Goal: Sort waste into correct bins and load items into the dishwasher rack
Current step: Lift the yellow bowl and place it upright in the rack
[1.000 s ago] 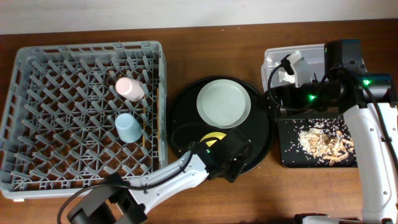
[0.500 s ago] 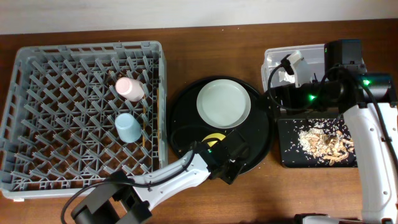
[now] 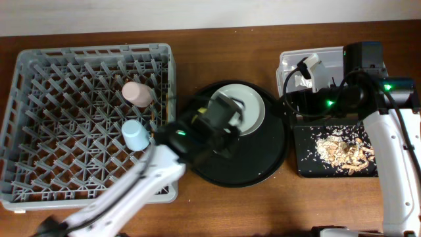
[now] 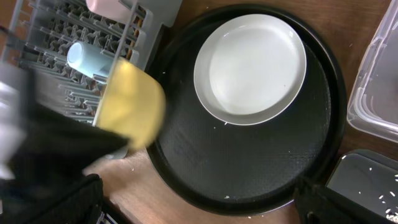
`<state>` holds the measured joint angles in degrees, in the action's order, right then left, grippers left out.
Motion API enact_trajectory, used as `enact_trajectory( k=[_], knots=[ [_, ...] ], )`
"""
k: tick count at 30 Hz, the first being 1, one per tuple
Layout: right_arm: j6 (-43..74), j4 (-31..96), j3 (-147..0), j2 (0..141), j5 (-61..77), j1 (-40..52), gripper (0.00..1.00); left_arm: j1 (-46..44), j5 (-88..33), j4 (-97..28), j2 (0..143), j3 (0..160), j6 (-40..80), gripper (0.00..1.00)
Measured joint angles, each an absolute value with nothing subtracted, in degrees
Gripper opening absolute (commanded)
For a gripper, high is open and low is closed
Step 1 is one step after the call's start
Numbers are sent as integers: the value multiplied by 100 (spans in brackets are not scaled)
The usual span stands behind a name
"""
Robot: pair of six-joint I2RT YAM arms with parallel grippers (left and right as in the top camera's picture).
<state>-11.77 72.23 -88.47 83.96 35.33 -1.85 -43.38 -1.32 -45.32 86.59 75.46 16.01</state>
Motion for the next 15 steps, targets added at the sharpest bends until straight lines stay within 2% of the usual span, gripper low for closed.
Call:
enact_trajectory(
  k=[2, 5, 6, 9, 13, 15],
  knots=[
    [-1175, 7223, -8847, 8396, 3535, -185, 99, -3730, -209, -4563, 8318, 7723, 1516, 1],
    [-1175, 7229, -8847, 8396, 3535, -185, 99, -2585, -1033, -4097, 8241, 7797, 1363, 1],
    [-1177, 7227, -8847, 8399, 3531, -185, 99, -1857, -1782, -3570, 8261, 7822, 1288, 1],
    [-1177, 7238, -8833, 8409, 3533, -185, 99, -421, -3651, -1907, 8538, 7874, 1699, 1],
    [-1177, 7229, -8827, 8429, 3533, -185, 99, 355, -5621, 1356, 9714, 7929, 3166, 1],
    [-1177, 7236, -8823, 8431, 3511, -185, 99, 493, -6377, 3201, 10551, 7955, 4488, 1]
  ],
)
